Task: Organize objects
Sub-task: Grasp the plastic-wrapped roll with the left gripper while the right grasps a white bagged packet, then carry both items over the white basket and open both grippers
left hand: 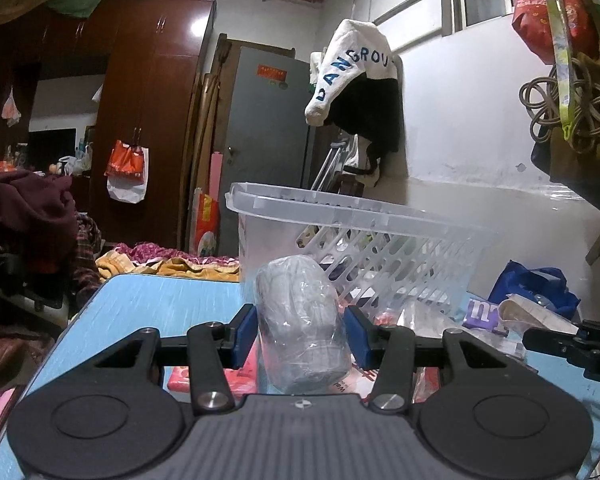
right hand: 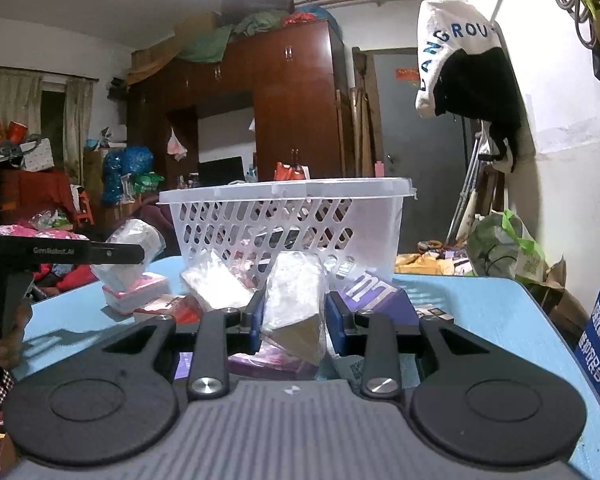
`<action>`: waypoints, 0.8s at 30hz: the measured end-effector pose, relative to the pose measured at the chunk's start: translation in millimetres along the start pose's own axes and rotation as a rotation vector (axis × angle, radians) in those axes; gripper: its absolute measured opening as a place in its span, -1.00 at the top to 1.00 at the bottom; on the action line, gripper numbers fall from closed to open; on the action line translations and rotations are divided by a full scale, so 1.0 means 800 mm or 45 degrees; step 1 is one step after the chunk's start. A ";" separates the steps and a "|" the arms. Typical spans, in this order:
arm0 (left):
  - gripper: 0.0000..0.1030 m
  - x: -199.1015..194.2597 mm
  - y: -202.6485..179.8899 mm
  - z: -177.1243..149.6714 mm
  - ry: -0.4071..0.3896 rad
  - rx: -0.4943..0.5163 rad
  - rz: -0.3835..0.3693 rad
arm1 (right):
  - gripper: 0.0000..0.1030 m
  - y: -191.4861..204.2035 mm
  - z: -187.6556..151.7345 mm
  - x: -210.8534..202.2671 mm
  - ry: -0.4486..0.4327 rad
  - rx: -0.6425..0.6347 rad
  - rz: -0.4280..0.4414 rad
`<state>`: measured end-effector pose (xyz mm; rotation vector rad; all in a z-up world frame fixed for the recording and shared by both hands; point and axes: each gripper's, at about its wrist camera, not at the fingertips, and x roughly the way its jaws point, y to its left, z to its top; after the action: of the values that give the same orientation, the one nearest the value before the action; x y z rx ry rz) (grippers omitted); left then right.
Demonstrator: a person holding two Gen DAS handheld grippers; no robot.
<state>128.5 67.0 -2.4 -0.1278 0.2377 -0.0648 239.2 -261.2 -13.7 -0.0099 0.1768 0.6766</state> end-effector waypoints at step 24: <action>0.00 -0.009 0.001 -0.001 -0.056 0.007 -0.011 | 0.31 0.001 0.001 -0.002 -0.030 -0.011 -0.010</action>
<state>121.4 68.2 -1.4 -0.1248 0.1932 -0.0711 237.5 -261.1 -12.6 -0.0105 0.1509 0.6695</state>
